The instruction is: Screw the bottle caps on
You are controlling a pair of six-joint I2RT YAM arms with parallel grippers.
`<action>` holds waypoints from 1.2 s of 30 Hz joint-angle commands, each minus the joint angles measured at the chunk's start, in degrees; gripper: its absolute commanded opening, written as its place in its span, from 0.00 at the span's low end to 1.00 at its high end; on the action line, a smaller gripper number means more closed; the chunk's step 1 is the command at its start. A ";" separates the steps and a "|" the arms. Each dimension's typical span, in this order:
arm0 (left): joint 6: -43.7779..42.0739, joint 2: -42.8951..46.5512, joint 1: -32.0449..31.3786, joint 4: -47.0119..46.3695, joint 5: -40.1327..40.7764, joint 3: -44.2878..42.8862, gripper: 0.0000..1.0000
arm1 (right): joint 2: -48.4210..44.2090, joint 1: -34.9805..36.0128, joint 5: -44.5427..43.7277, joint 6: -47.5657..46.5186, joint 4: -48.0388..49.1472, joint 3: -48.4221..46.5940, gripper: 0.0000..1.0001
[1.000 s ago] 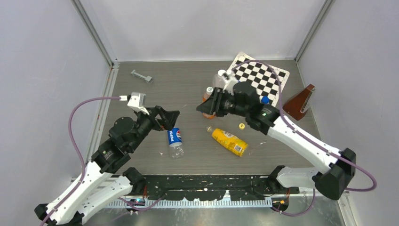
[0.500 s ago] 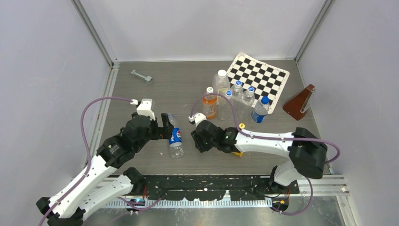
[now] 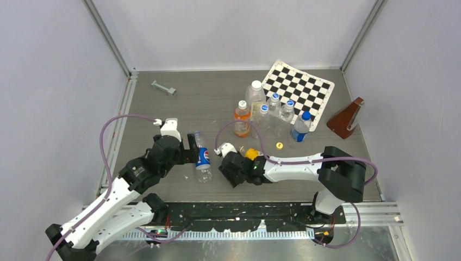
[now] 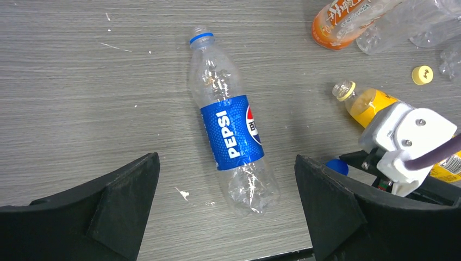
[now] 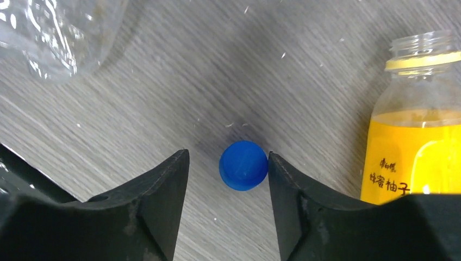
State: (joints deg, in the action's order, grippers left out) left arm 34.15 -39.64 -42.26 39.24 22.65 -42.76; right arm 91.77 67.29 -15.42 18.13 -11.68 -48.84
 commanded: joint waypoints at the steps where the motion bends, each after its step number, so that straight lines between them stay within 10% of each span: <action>1: 0.66 -0.04 -0.04 -2.66 1.89 0.56 0.98 | 0.37 1.50 -1.05 1.18 -7.10 -4.18 0.67; 9: -0.53 -0.17 -0.02 -0.75 4.22 -0.84 0.98 | -0.85 0.48 2.44 4.91 -21.40 -14.51 0.79; 16: -1.30 -0.78 0.16 1.07 5.20 -1.97 0.98 | 3.47 -3.84 3.57 8.17 -33.35 -22.53 0.64; 36: -1.52 -2.78 0.95 0.62 3.61 -2.19 0.97 | 11.20 -6.41 7.80 10.17 -33.85 -24.34 0.52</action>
State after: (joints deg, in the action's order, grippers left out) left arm 32.77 -42.30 -41.80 40.60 25.93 -42.44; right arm 102.24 61.25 -8.75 27.42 -46.28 -70.85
